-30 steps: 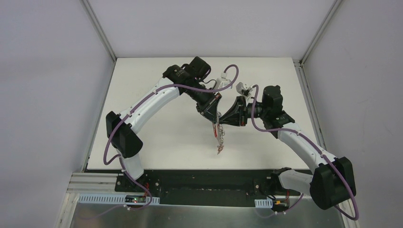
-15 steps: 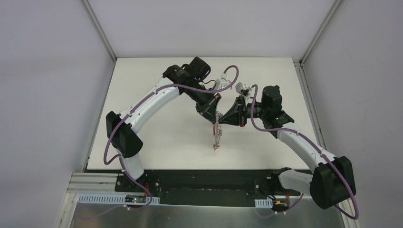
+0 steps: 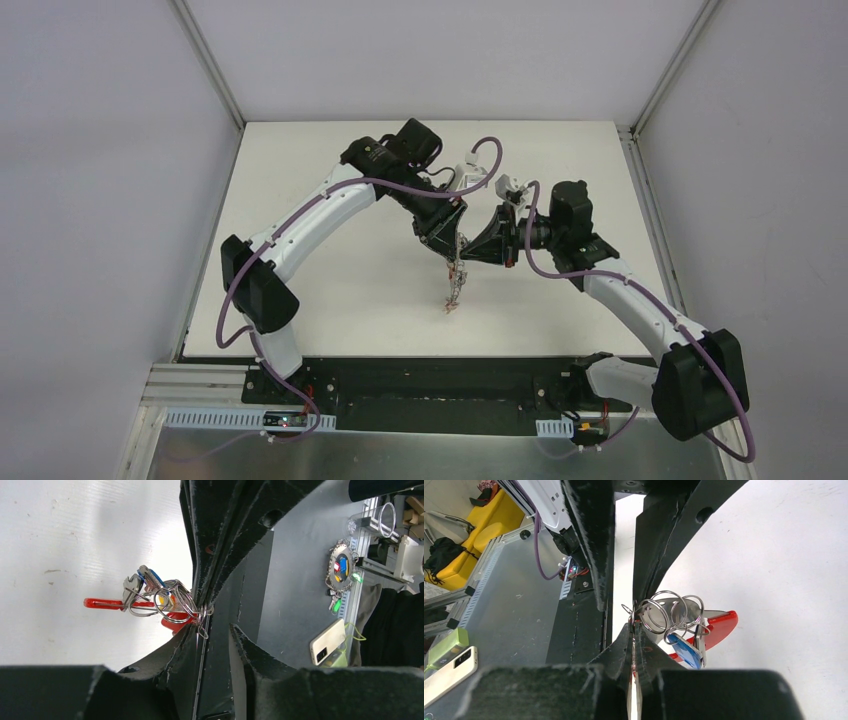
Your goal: Put the keys on the keyring
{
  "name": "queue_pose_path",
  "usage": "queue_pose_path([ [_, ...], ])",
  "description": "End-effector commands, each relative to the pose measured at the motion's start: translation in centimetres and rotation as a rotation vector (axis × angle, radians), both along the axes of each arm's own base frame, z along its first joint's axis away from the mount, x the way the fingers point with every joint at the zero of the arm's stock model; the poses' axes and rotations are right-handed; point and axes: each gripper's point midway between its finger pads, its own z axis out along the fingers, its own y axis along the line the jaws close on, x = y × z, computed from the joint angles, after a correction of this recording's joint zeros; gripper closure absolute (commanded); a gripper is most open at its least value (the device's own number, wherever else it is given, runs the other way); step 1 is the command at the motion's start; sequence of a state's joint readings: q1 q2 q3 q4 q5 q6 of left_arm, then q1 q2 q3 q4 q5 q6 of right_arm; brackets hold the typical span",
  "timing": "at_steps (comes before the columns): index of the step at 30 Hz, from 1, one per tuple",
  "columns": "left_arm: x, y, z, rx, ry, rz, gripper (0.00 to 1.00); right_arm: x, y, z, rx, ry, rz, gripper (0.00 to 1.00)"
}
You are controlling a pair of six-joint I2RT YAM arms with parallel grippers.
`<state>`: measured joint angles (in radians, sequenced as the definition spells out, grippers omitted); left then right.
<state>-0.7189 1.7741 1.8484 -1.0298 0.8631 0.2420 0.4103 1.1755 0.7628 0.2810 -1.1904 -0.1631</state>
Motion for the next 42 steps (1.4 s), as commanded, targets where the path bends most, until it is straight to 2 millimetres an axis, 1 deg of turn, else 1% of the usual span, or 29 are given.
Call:
queue_pose_path([
  [1, -0.9, 0.5, 3.5, -0.134, -0.087, -0.059, 0.68, -0.1, -0.2, 2.6, 0.034, -0.155, 0.019, 1.00],
  [5, -0.8, 0.8, 4.0, -0.174, -0.071, -0.062, 0.63, -0.8, -0.8, 2.5, -0.006, -0.269, 0.051, 1.00],
  [8, -1.2, 0.6, 3.8, -0.183, -0.032, -0.067, 0.62, -1.0, -1.5, 2.3, -0.056, -0.348, 0.048, 1.00],
  [13, -1.6, 0.3, 3.0, -0.193, 0.030, -0.066, 0.62, -1.3, -2.0, 2.7, -0.079, -0.412, 0.035, 1.00],
  [18, -1.5, -0.2, 3.0, -0.231, 0.034, -0.077, 0.64, -1.5, -2.1, 2.8, -0.081, -0.428, 0.041, 1.00],
  [24, -1.0, -0.1, 2.9, -0.272, -0.094, -0.140, 0.64, -1.8, -2.0, 2.7, -0.063, -0.409, 0.064, 1.00],
  [33, -0.3, -0.1, 1.6, -0.323, -0.276, -0.249, 0.64, -2.0, -1.8, 3.2, -0.014, -0.333, 0.088, 1.00],
  [37, -0.1, -0.4, 1.7, -0.370, -0.335, -0.253, 0.64, -1.9, -1.7, 3.5, 0.016, -0.298, 0.093, 1.00],
  [42, 0.0, -0.7, 1.6, -0.407, -0.389, -0.249, 0.69, -1.7, -1.7, 3.4, 0.020, -0.264, 0.096, 1.00],
])
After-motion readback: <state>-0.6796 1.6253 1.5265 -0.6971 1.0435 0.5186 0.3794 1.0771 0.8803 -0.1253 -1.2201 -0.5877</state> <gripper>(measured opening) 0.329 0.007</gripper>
